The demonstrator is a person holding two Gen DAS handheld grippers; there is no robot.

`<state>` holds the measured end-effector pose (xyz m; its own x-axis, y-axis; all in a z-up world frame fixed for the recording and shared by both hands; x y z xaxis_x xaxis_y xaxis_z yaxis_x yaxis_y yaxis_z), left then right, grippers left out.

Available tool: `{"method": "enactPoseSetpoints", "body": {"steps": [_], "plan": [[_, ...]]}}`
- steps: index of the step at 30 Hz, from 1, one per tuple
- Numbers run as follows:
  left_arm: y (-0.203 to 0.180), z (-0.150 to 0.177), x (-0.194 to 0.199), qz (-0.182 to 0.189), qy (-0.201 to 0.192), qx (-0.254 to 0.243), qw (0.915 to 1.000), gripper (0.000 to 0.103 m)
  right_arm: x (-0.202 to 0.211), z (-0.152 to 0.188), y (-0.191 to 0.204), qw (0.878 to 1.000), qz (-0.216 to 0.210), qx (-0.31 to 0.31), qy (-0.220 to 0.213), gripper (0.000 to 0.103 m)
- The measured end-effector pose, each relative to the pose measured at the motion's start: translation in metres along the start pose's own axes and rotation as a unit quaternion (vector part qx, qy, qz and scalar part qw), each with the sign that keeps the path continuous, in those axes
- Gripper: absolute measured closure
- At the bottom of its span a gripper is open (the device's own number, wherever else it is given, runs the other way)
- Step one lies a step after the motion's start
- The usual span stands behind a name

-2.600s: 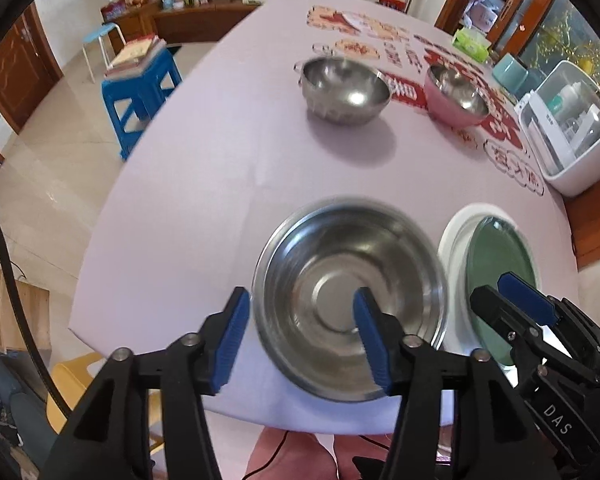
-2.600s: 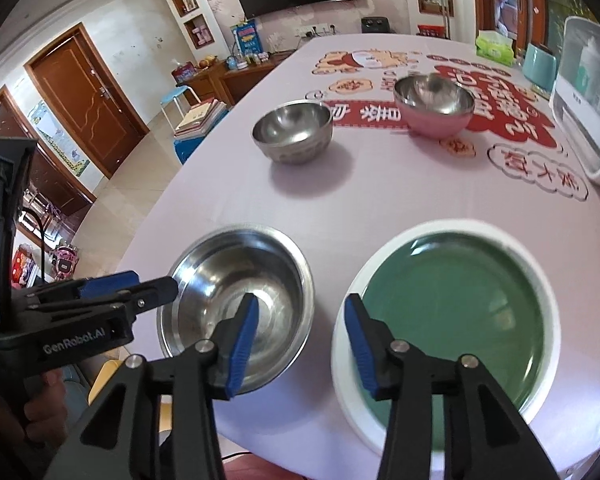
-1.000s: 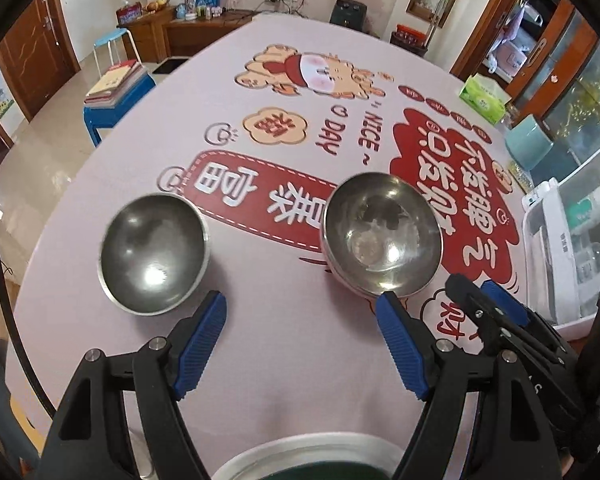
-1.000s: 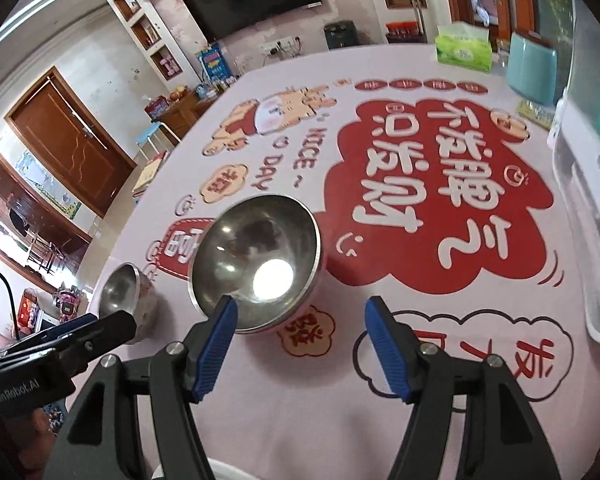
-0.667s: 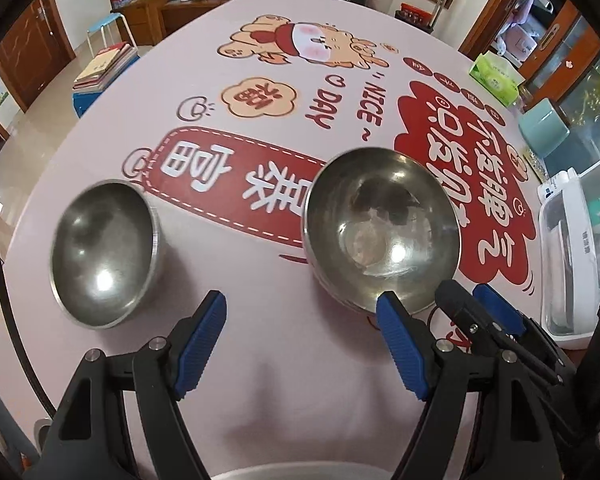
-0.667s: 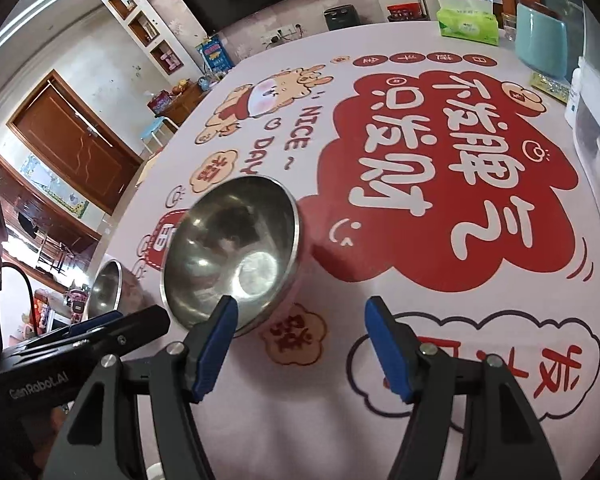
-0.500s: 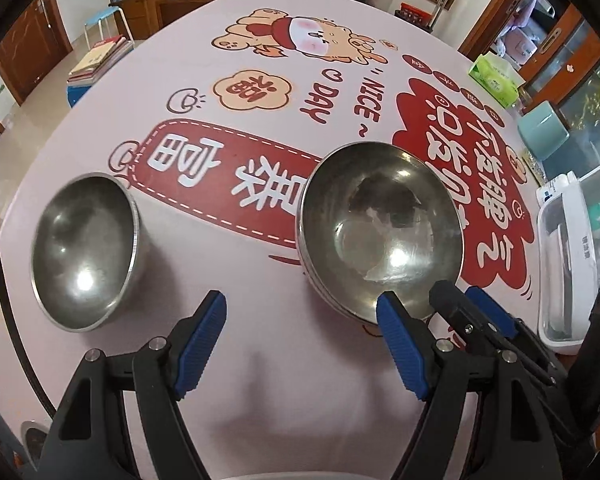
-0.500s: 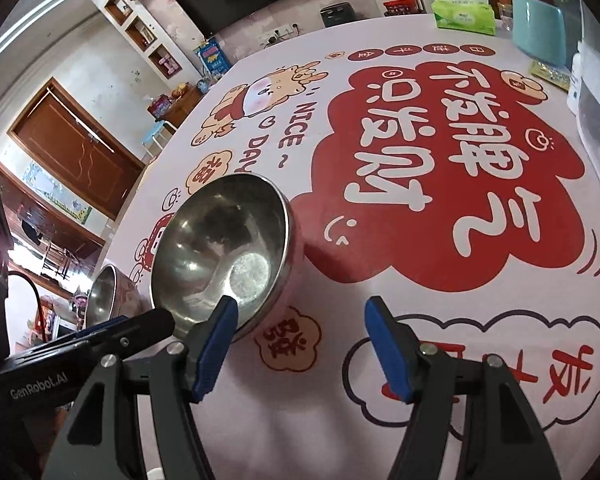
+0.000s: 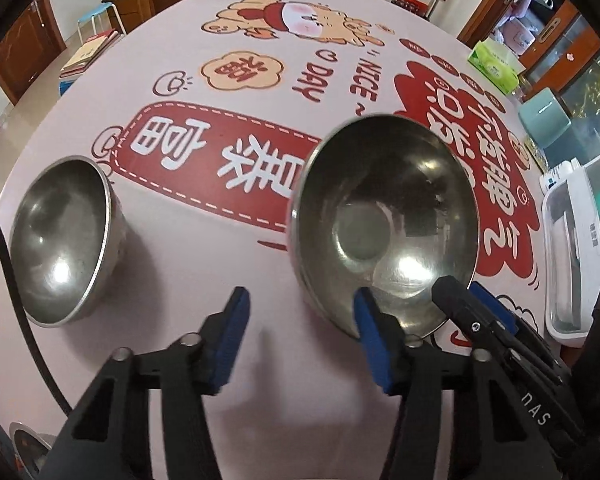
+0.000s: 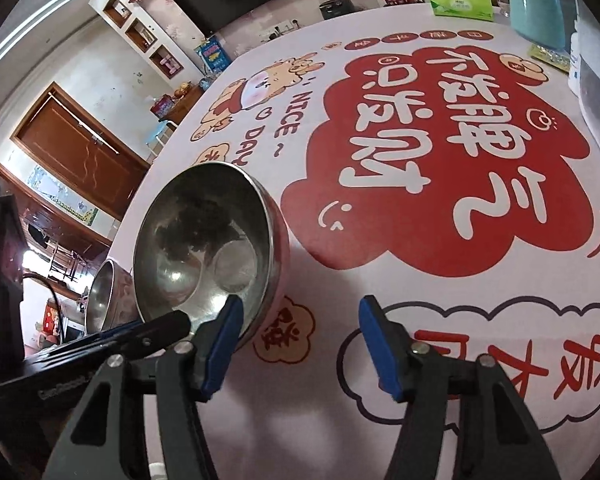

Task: Organize plates and bowls

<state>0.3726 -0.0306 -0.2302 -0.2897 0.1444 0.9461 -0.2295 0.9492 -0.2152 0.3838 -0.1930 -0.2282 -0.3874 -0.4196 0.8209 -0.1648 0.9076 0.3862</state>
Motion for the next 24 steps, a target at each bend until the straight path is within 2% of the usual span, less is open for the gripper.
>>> {"method": "enactPoseSetpoints", "body": {"steps": [4,9,15,24], "plan": [[-0.002,0.004,-0.002,0.008,0.004,-0.003,1.0000,0.068,0.000,0.001,0.002,1.000,-0.002,0.005,-0.001,0.051],[-0.006,0.006,-0.003,0.017,0.004,-0.009,0.9998,0.082,-0.002,0.003,0.004,1.000,-0.006,0.008,0.009,0.065],[-0.008,0.008,0.000,0.012,0.004,-0.019,0.9997,0.087,0.000,0.006,0.007,1.000,-0.008,0.011,0.012,0.083],[-0.007,0.018,0.008,0.011,0.013,-0.024,0.9996,0.088,0.009,0.016,0.008,1.000,-0.009,0.005,0.022,0.087]]}}
Point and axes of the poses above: each gripper's, at about its wrist camera, not at the fingertips, and x roughly against the way its jaws point, y to its left, z to its underside, the point moved 2 cm from there along -x, roughly the way its jaws point, and after that the axes turned 2 degrees about x, right-handed, at the moved point
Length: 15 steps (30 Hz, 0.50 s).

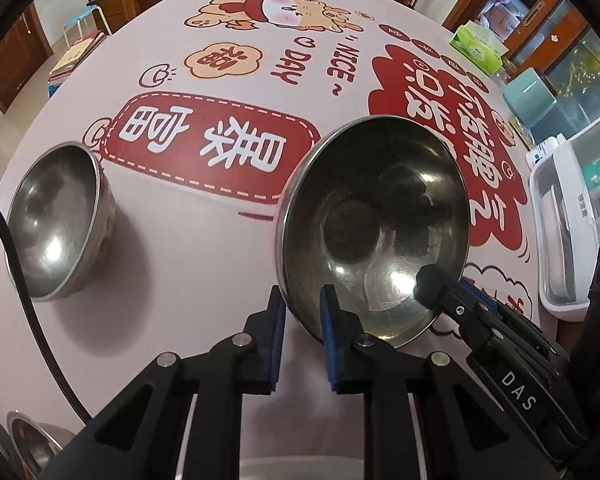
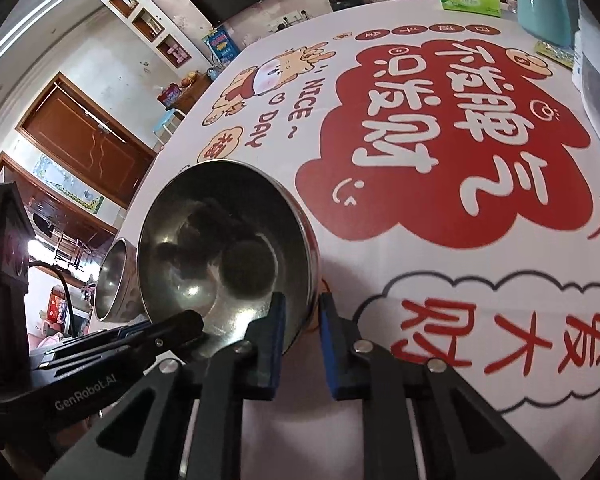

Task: Organize plates and bowls

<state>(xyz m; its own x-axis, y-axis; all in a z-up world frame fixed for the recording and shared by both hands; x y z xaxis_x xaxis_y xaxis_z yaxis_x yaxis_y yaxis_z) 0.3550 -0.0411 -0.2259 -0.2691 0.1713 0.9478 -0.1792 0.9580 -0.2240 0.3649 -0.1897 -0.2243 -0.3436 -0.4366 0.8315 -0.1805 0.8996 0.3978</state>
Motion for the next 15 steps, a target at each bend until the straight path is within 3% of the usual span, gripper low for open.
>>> {"method": "enactPoseSetpoints", "body": {"steps": [15], "plan": [[0.008,0.036,0.037,-0.003,-0.007,-0.004,1.0000,0.088,0.036,0.031,0.022,1.000,0.000,0.015,0.002,0.087]]}}
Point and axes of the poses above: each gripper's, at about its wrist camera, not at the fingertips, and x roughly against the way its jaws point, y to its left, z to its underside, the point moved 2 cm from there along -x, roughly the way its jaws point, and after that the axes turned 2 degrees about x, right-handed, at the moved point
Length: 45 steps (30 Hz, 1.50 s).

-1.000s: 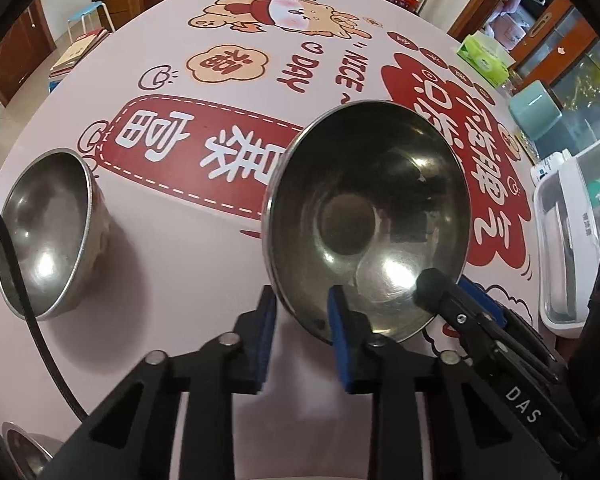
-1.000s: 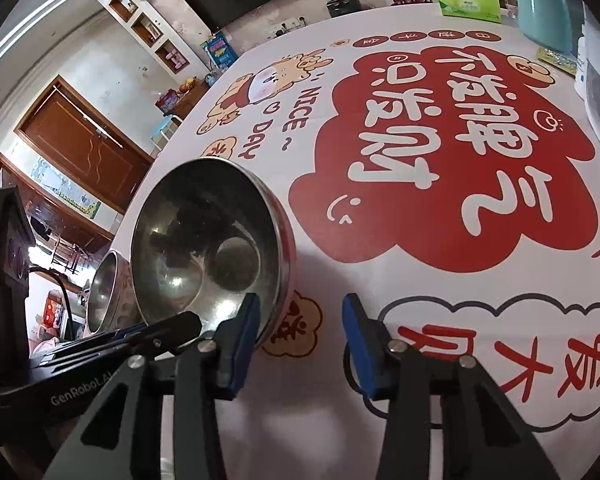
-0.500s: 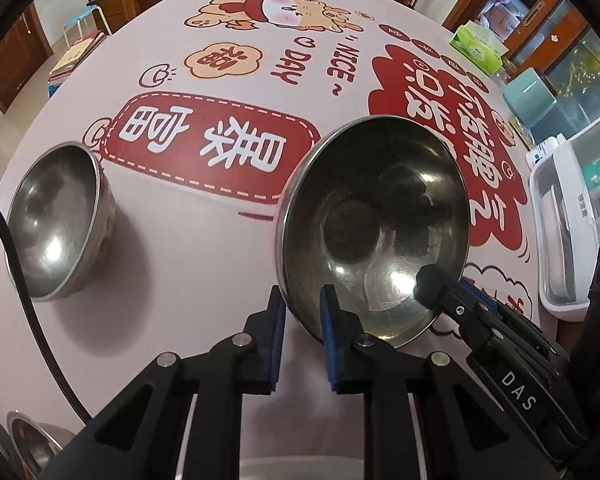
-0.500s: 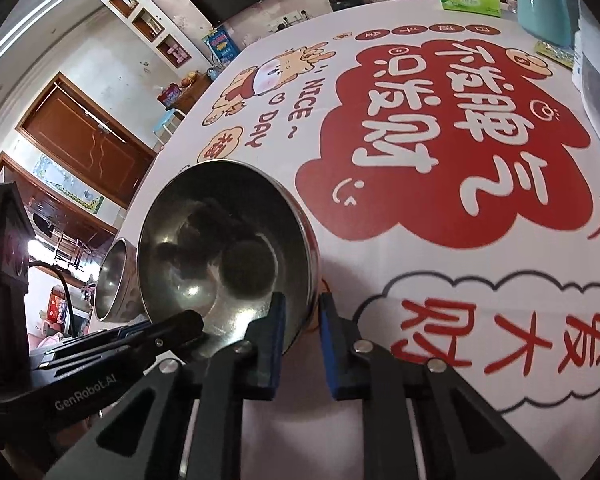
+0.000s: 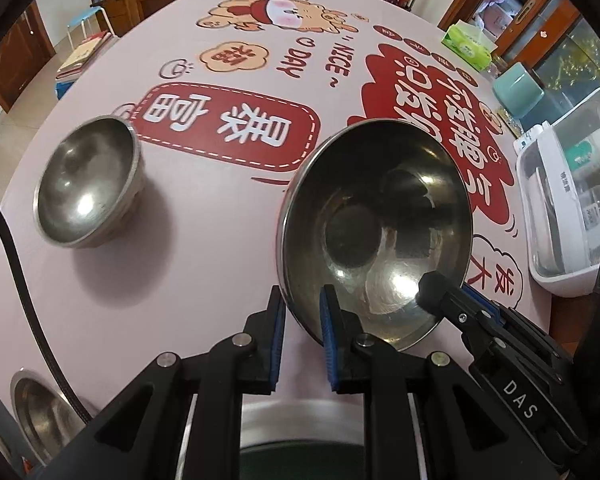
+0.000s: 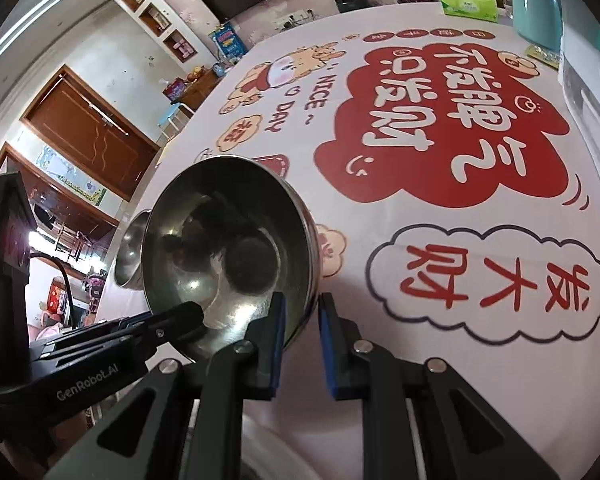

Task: Organize plates and bowls

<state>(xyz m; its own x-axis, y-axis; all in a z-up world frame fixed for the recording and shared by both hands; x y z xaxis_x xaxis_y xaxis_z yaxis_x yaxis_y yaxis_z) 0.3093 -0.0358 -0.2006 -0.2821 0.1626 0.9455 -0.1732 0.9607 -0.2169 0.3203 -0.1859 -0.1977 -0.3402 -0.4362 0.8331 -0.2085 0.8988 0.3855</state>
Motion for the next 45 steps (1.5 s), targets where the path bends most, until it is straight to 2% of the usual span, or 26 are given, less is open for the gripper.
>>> {"method": "enactPoseSetpoints", "body": {"steps": [12,28,36,45], "plan": [[0.033,0.034,0.048,-0.013,-0.022,0.018,0.9995,0.087,0.024,0.025,0.049,0.999,-0.020,0.039,-0.006,0.087],[0.096,0.098,0.108,-0.031,-0.047,0.048,0.9973,0.087,0.043,0.073,0.121,0.995,-0.052,0.083,-0.003,0.086],[0.133,0.127,0.131,-0.050,-0.048,0.057,0.9960,0.087,0.042,0.100,0.157,0.993,-0.073,0.094,0.013,0.086],[0.176,0.158,0.144,-0.061,-0.028,0.056,0.9962,0.087,0.039,0.131,0.195,0.990,-0.088,0.103,0.033,0.086]]}}
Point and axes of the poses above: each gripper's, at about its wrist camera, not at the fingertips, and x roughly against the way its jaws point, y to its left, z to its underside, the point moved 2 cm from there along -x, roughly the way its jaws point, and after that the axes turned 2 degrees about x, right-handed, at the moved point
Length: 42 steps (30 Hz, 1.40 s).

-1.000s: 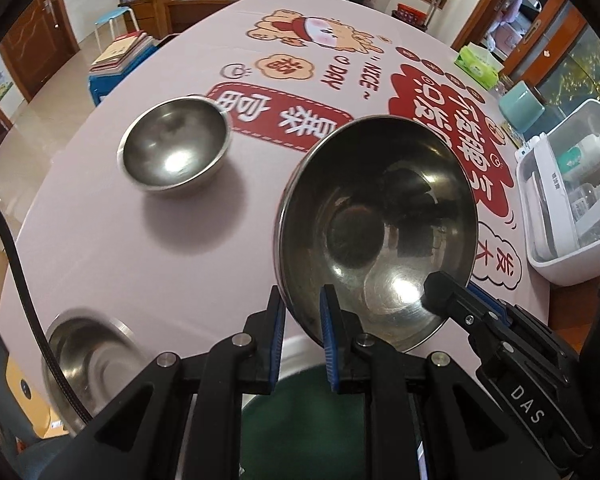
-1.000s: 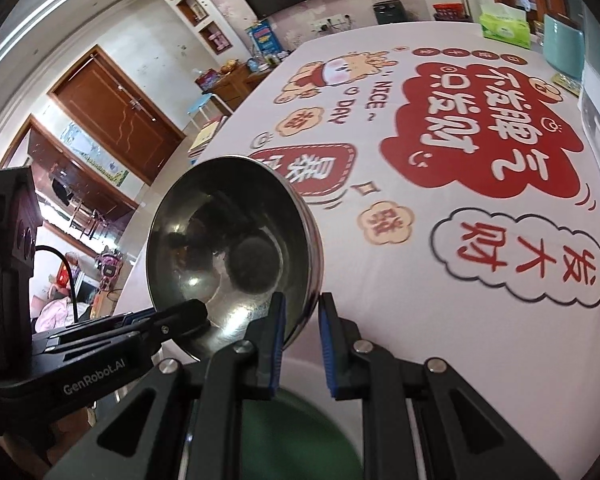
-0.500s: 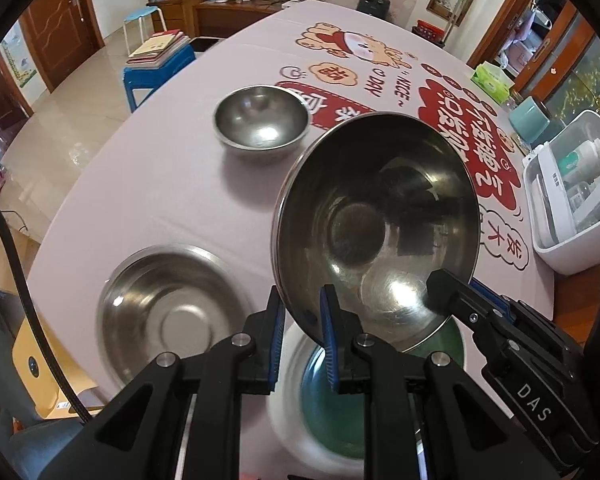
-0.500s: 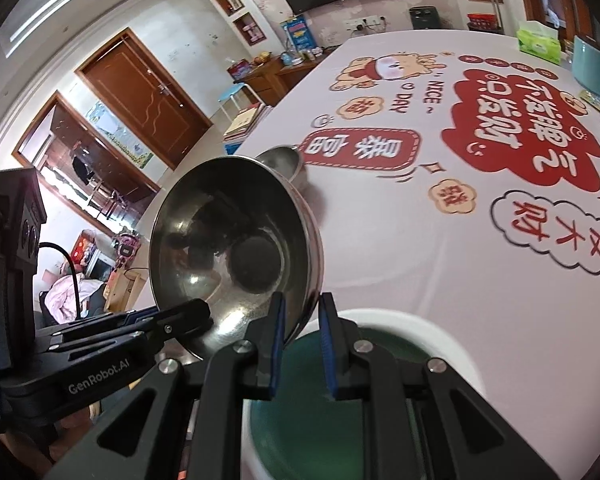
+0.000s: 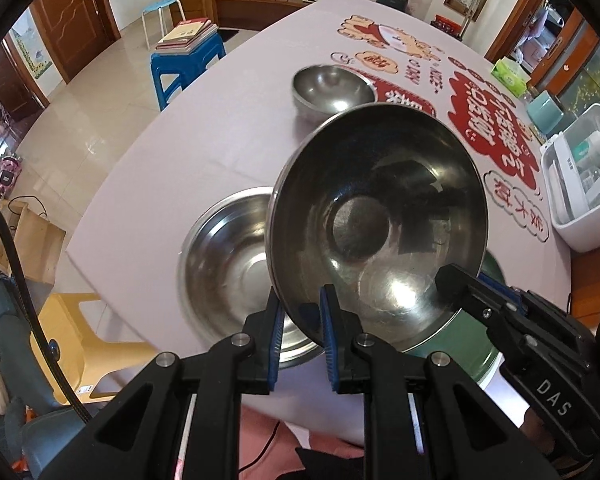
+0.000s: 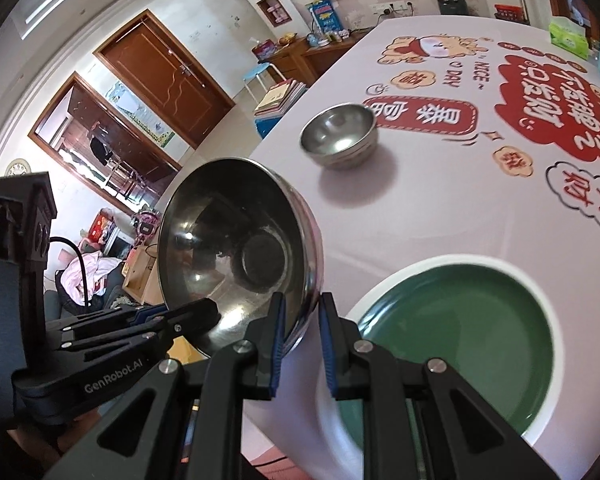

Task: Organize plates and bowls

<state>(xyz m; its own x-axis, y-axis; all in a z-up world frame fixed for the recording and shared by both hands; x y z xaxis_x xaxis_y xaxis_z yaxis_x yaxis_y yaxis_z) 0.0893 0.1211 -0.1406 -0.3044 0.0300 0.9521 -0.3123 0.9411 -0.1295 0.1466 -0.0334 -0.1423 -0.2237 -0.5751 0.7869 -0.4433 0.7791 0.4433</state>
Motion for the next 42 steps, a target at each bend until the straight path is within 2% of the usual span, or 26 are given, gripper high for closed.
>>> {"method": "enactPoseSetpoints", "body": {"steps": [11,19,32,42], "plan": [[0.039,0.010,0.004,0.006,0.015,-0.029,0.9994,0.085,-0.016,0.012,0.034,1.000,0.012,-0.012,0.005,0.086],[0.053,0.013,-0.010,0.025,0.045,-0.057,0.9970,0.082,-0.031,0.026,0.050,0.998,0.050,-0.033,0.013,0.086],[0.079,0.012,-0.032,0.067,0.078,-0.117,0.9877,0.082,-0.048,0.048,0.069,0.990,0.108,-0.085,0.013,0.084],[0.079,0.000,-0.043,0.090,0.092,-0.163,0.9782,0.080,-0.056,0.053,0.073,0.982,0.140,-0.130,0.007,0.084]]}}
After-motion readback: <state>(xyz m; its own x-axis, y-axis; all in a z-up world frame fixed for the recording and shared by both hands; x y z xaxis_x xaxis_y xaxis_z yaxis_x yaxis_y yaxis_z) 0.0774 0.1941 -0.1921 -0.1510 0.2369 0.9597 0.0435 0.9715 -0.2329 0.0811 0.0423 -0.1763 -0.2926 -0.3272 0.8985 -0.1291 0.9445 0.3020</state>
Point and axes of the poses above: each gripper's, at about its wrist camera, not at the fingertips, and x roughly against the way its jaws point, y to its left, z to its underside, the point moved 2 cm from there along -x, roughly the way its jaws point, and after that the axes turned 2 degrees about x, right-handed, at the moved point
